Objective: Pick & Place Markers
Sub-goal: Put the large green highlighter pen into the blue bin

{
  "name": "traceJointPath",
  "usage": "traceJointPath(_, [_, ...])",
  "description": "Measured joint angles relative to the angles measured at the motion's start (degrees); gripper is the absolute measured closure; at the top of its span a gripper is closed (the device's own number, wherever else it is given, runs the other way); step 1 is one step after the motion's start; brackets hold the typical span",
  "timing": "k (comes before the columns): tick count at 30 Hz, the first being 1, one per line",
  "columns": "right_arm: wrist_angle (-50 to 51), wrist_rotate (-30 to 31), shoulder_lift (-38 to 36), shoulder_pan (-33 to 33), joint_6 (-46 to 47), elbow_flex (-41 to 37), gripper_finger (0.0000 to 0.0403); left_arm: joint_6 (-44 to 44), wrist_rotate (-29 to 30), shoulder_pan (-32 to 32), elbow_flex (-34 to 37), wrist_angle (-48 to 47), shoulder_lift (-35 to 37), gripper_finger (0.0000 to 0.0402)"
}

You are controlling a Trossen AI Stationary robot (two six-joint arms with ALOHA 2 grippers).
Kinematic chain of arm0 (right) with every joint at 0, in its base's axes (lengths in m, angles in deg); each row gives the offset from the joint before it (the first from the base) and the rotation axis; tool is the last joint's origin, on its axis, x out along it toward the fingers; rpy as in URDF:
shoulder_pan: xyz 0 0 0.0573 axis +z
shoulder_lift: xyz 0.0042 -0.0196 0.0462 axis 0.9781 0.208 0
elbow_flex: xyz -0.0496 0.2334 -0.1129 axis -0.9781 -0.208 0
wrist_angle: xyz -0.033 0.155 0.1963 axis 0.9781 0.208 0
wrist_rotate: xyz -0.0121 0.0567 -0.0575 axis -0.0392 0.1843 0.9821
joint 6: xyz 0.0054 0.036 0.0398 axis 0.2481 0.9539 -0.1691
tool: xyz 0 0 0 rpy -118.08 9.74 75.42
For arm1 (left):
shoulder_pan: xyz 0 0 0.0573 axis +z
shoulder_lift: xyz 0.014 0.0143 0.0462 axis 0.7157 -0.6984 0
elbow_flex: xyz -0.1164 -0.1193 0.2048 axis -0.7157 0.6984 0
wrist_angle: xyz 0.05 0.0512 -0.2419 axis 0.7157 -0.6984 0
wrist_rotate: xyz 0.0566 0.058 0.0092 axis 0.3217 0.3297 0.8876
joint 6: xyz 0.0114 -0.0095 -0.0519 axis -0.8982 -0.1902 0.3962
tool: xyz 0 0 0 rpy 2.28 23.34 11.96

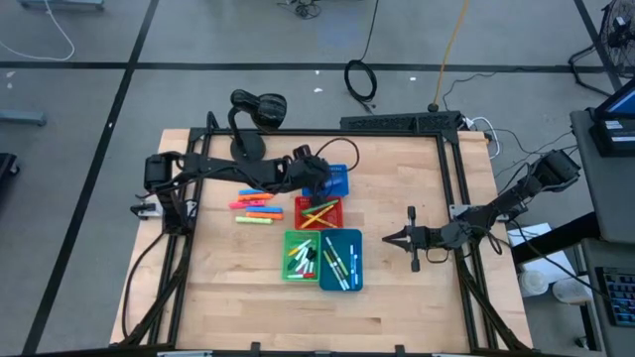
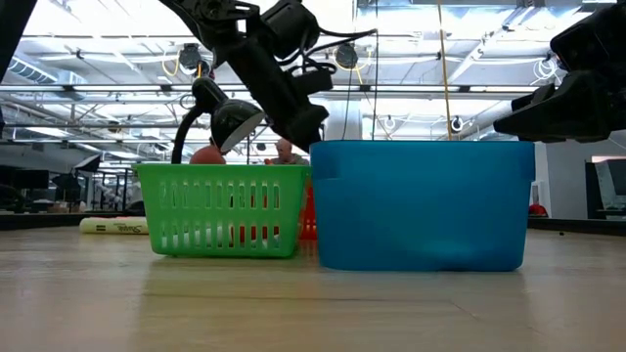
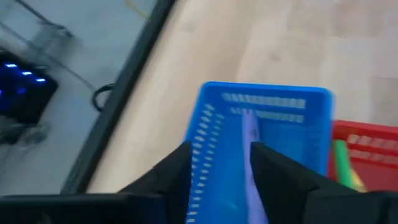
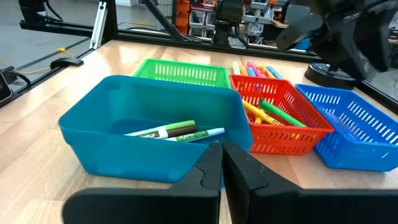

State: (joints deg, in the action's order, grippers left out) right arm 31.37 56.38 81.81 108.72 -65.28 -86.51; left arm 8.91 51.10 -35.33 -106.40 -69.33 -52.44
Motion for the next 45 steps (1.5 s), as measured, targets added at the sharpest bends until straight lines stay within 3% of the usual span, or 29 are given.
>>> traceJointPath(8, [0.03, -0.02, 0.00, 0.01, -0.01, -0.01, 0.0403, 2.72, 1.81, -1.44, 0.00, -3.55, 2.39, 0.0187])
traceJointPath(15, [0.36, -0.04, 0.00, 0.00, 0.00, 0.01, 0.0403, 3.55, 2.19, -6.67, 0.00, -19.93, 11.41, 0.0183])
traceJointPath(24, [-0.01, -0.11, 0.00, 0.00, 0.02, -0.01, 0.0403, 20.39, 2.16, -13.93, 0.00, -39.42, 21.79, 0.0183])
traceJointPath(30, [-0.16, -0.06, 0.00, 0.00, 0.04, -0.01, 0.0403, 33.40, 1.92, -17.42, 0.00, -50.88, 23.67, 0.0183])
traceJointPath(37, [-0.02, -0.06, 0.00, 0.01, 0.04, -0.01, 0.0403, 38.76, -2.09, -18.72, 4.33, -51.50, 23.75, 0.0183])
traceJointPath(42, [0.00, -0.09, 0.00, 0.01, 0.04, -0.01, 0.0403, 38.50, -3.12, -18.71, 11.77, -48.39, 23.70, 0.0183])
traceJointPath(45, [0.00, -0.06, 0.00, 0.01, 0.04, -0.01, 0.0403, 38.32, -6.80, -18.67, 17.11, -43.84, 23.71, 0.0183])
